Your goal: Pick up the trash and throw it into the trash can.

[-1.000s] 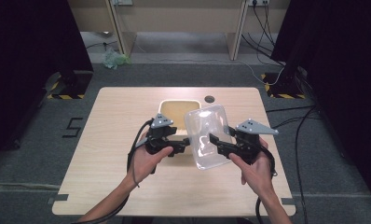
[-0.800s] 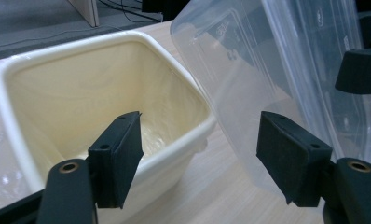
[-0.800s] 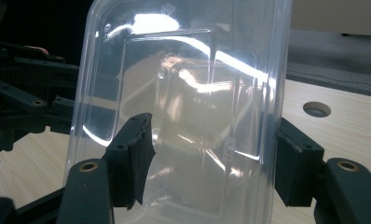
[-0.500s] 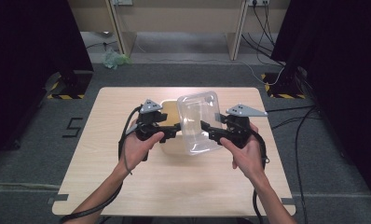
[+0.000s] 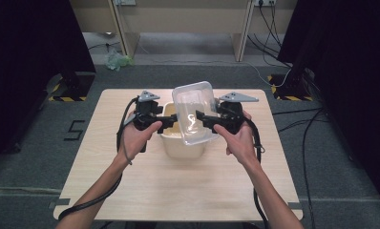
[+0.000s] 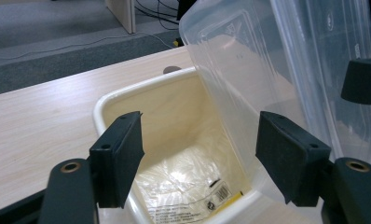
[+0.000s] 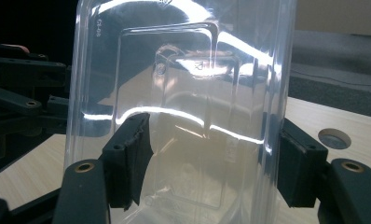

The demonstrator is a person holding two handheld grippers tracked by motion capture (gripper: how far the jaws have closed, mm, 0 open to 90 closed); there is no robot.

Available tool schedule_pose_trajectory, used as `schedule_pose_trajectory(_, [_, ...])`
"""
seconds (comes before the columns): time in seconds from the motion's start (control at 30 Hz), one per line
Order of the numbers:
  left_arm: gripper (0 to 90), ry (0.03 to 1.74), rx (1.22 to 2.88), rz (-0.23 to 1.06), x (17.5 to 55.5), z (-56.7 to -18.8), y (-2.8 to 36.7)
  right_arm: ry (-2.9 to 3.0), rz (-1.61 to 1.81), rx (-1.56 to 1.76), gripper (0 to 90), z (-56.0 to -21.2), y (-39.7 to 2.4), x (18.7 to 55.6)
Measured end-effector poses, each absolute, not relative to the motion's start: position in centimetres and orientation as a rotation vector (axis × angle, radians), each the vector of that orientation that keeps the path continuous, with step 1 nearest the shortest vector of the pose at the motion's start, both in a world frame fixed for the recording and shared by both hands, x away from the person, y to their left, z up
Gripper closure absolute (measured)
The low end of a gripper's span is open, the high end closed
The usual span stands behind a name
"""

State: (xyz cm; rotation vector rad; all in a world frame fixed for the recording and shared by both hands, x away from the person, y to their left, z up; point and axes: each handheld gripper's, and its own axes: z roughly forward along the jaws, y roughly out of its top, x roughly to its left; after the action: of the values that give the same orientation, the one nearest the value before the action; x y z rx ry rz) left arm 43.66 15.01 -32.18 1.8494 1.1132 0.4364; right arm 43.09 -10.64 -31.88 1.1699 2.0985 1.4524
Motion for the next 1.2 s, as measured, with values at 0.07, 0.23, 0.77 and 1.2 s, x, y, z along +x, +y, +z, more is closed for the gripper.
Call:
schedule_pose_trajectory(0.07, [31.1,1.123,1.841,0.42,44.3,-32.3,15.3,2.104,1.448,1.171,35.9,-31.9,-10.4,43.6])
schedule_pose_trajectory(0.23, [31.1,1.158,1.816,0.403,45.6,-32.5,16.1,2.112,1.442,1.186,35.7,-32.2,-9.6,44.9])
schedule_pose_trajectory(0.77, [30.6,1.243,1.786,0.396,48.0,-33.3,17.3,2.137,1.431,1.231,34.3,-34.2,-8.0,47.6])
schedule_pose_trajectory(1.2, [25.0,1.33,1.789,0.375,50.1,-35.5,17.9,2.175,1.398,1.27,34.7,-36.8,-8.0,48.8])
